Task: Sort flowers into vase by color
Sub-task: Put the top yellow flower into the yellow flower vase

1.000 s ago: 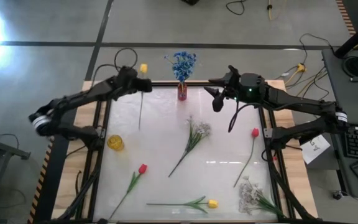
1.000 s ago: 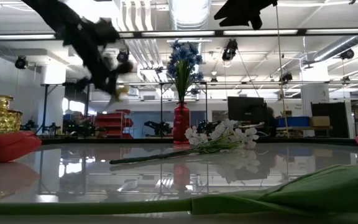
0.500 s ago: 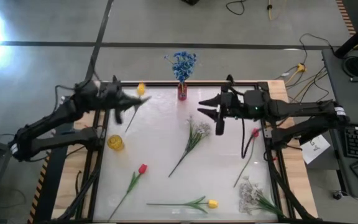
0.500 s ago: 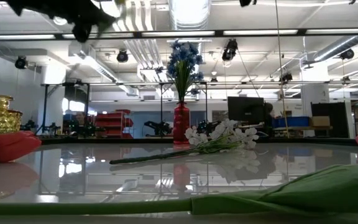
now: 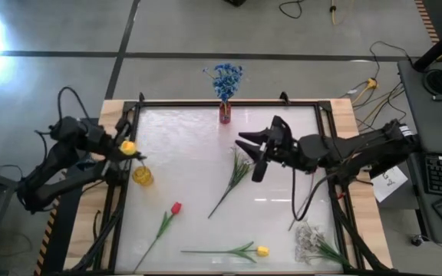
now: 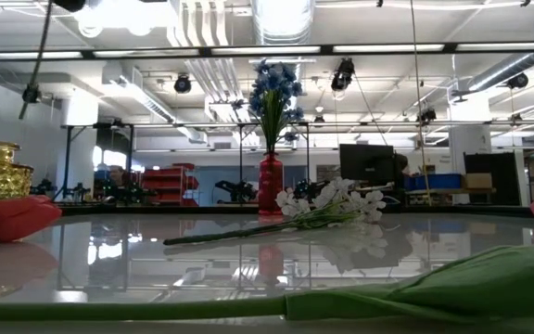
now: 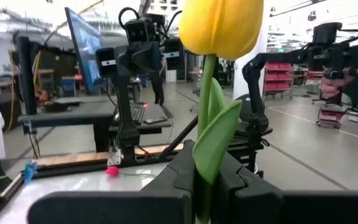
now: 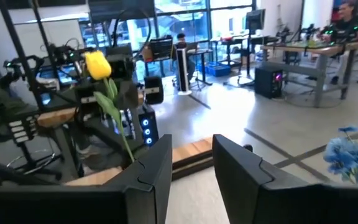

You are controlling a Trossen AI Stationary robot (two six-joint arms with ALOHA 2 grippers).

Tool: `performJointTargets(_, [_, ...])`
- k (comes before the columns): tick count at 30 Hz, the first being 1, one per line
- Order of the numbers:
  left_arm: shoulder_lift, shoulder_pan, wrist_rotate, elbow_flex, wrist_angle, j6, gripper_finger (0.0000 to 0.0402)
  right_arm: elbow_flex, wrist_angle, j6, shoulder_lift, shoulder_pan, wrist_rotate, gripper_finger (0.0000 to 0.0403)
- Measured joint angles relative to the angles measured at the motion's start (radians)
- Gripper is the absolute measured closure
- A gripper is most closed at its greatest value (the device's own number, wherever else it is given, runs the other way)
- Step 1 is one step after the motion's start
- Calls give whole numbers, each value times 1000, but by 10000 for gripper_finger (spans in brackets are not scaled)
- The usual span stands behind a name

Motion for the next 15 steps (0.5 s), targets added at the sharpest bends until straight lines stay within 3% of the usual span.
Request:
performJointTargets(6, [-126, 1, -121, -12, -166, 33, 401, 118, -9, -59, 107, 18, 40, 293])
performJointTargets(15, [-232, 1, -195, 22, -236, -21, 401, 214, -9, -113, 192, 17, 46, 286])
